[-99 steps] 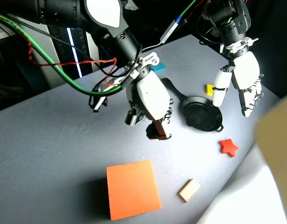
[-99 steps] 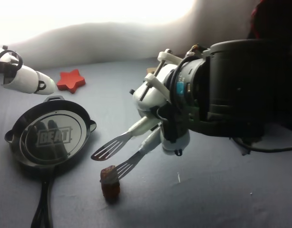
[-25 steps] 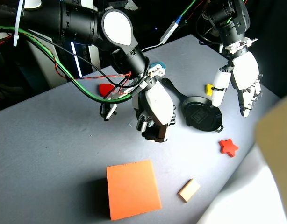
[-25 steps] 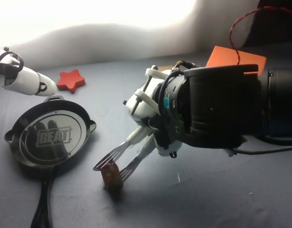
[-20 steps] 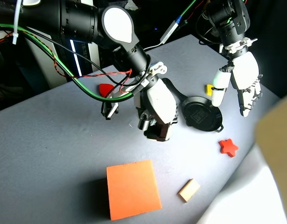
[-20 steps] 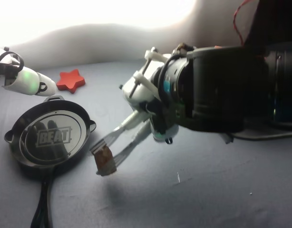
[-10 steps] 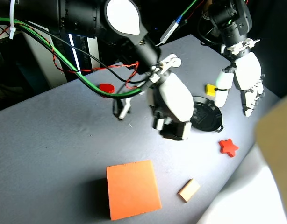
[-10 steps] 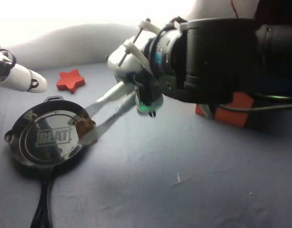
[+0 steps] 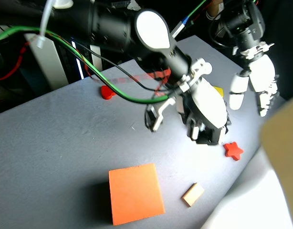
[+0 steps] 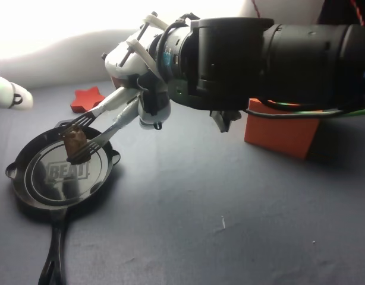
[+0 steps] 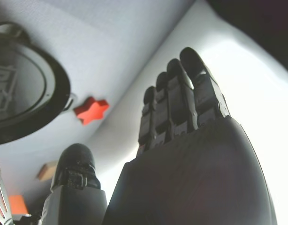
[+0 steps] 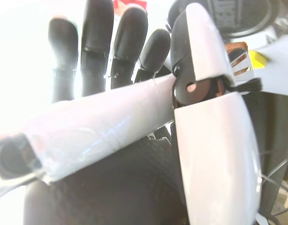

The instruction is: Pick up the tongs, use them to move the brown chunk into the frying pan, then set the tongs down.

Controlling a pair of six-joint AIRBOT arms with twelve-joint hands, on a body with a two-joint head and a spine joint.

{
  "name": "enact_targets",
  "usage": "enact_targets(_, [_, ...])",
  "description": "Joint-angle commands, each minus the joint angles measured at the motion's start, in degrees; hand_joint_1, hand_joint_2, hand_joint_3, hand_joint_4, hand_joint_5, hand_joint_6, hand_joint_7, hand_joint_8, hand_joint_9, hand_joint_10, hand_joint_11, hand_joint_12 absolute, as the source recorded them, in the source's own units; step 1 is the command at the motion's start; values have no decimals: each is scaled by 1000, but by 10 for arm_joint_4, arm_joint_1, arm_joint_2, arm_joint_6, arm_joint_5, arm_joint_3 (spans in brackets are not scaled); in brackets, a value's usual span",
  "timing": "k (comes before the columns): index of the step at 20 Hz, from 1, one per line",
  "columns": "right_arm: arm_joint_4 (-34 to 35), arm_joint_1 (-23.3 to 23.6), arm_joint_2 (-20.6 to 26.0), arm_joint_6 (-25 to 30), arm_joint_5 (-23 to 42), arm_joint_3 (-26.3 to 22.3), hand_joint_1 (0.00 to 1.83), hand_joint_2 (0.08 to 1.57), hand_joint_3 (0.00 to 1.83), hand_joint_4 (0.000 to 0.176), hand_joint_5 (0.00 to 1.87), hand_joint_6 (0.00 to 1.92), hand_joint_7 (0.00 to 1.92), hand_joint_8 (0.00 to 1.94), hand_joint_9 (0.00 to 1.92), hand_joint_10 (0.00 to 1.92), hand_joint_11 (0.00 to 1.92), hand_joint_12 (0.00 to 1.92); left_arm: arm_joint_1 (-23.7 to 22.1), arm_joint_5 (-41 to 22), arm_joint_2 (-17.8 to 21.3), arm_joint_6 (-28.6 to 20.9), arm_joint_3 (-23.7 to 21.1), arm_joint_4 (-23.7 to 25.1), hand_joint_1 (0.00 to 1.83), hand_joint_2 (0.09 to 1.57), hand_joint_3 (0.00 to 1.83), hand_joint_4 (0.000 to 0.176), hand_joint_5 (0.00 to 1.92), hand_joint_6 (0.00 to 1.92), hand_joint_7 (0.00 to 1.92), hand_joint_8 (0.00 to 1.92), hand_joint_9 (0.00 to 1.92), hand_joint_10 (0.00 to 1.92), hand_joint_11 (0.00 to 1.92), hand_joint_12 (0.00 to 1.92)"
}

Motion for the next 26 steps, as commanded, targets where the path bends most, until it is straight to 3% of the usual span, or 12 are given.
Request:
enact_targets(1, [-28, 6, -3, 2, 43, 5, 1220, 1131, 2, 0, 904, 1209, 1020, 902, 998, 801, 682, 1528, 0, 5, -1, 0, 8, 30, 0, 1183, 0, 13, 124, 0, 199, 0, 237, 5, 0, 729])
enact_targets(3, [-28, 0, -17, 2, 50, 26, 1220, 1132, 2, 0, 907, 1204, 1017, 905, 992, 797, 685, 1524, 9, 8, -7, 0, 26, 30, 0, 1183, 1, 20, 118, 3, 196, 1, 236, 3, 0, 703])
enact_targets(5, [-28, -8, -29, 4, 50, 41, 1222, 1125, 0, 0, 917, 1179, 1036, 882, 1003, 785, 706, 1497, 13, 11, -7, 0, 33, 30, 0, 1190, 4, 11, 126, 6, 199, 2, 232, 1, 0, 701])
enact_targets(7, [-28, -19, -40, 0, 56, 54, 1221, 1128, 1, 0, 917, 1181, 1022, 901, 991, 776, 685, 1500, 15, 15, -7, 0, 39, 30, 0, 1186, 1, 17, 119, 2, 198, 2, 231, 1, 0, 704])
enact_targets(13, [-28, -36, -44, 1, 59, 58, 1222, 1129, 0, 0, 902, 1198, 1035, 885, 990, 772, 684, 1501, 24, 24, -10, 0, 57, 36, 0, 1197, 3, 22, 122, 2, 211, 9, 234, 1, 0, 743])
enact_targets(16, [-28, -38, -43, 1, 58, 58, 1193, 1173, 2, 0, 804, 1295, 959, 1044, 885, 870, 585, 1594, 24, 24, -12, 0, 61, 36, 0, 1197, 1, 25, 121, 2, 208, 1, 236, 1, 0, 736])
enact_targets(17, [-28, -38, -43, 1, 58, 58, 1117, 1207, 8, 0, 789, 1291, 953, 831, 865, 903, 567, 1609, 24, 24, -12, 0, 60, 36, 0, 1193, 0, 20, 116, 0, 201, 1, 229, 1, 0, 705])
enact_targets(19, [-28, -38, -42, 1, 58, 58, 1094, 1228, 1, 0, 764, 1311, 942, 694, 821, 951, 515, 1614, 24, 24, -12, 0, 58, 36, 0, 1184, 0, 23, 128, 2, 218, 4, 248, 6, 0, 757])
enact_targets(23, [-28, -37, -40, -1, 58, 57, 1076, 1252, 2, 0, 714, 1374, 869, 630, 713, 944, 378, 1624, 24, 24, -12, 0, 56, 36, 0, 1190, 0, 25, 118, 1, 211, 0, 247, 2, 0, 739])
enact_targets(24, [-28, -37, -39, -1, 58, 57, 1058, 1205, 0, 0, 591, 999, 831, 608, 660, 944, 326, 1625, 24, 24, -12, 0, 56, 36, 0, 1192, 1, 27, 112, 0, 208, 0, 244, 1, 0, 736])
enact_targets(26, [-28, -35, -35, -1, 58, 57, 1034, 1179, 0, 0, 527, 777, 736, 570, 544, 932, 202, 1659, 23, 24, -12, 0, 55, 36, 0, 1198, 2, 24, 118, 4, 207, 4, 242, 3, 0, 746])
